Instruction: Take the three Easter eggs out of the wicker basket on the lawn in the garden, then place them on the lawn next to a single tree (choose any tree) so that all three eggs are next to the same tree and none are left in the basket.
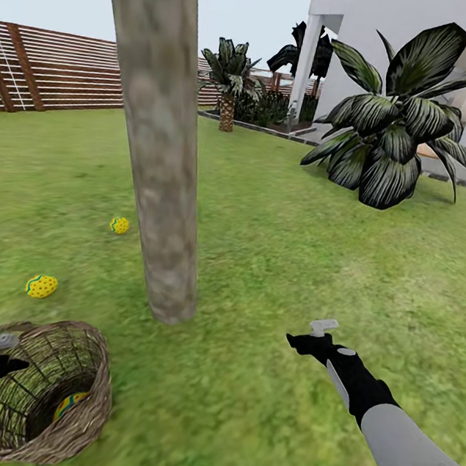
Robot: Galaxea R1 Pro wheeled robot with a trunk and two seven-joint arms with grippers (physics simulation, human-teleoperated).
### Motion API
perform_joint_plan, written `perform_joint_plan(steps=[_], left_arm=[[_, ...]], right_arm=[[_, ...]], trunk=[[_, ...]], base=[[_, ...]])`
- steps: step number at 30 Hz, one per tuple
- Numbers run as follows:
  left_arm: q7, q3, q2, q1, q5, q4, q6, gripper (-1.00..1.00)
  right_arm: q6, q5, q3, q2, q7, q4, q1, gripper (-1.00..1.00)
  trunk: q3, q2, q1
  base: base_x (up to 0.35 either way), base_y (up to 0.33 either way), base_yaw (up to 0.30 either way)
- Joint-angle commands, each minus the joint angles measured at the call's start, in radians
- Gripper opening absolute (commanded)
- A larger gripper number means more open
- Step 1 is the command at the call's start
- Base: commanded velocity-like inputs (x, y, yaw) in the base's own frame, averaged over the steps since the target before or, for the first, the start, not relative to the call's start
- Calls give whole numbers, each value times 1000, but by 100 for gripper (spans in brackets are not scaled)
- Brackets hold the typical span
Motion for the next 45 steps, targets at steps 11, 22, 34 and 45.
perform_joint_plan(steps=[11,22,34,45], left_arm=[[-6,9,-12,-1,-7,2,8,100],[-5,8,-31,-1,-7,5,6,100],[-4,8,-35,-1,-7,6,6,100],[-4,8,-40,-1,-7,7,7,100]], right_arm=[[-90,-9,5,-4,1,-9,0,100],[-114,-9,5,-7,1,-9,0,100],[-114,-9,6,-6,1,-10,0,100],[-114,-9,7,-5,1,-13,0,100]], trunk=[[-35,-78,42],[-70,-155,84],[-107,-239,130],[-142,-316,172]], base=[[0,0,0],[0,0,0],[0,0,0],[0,0,0]])
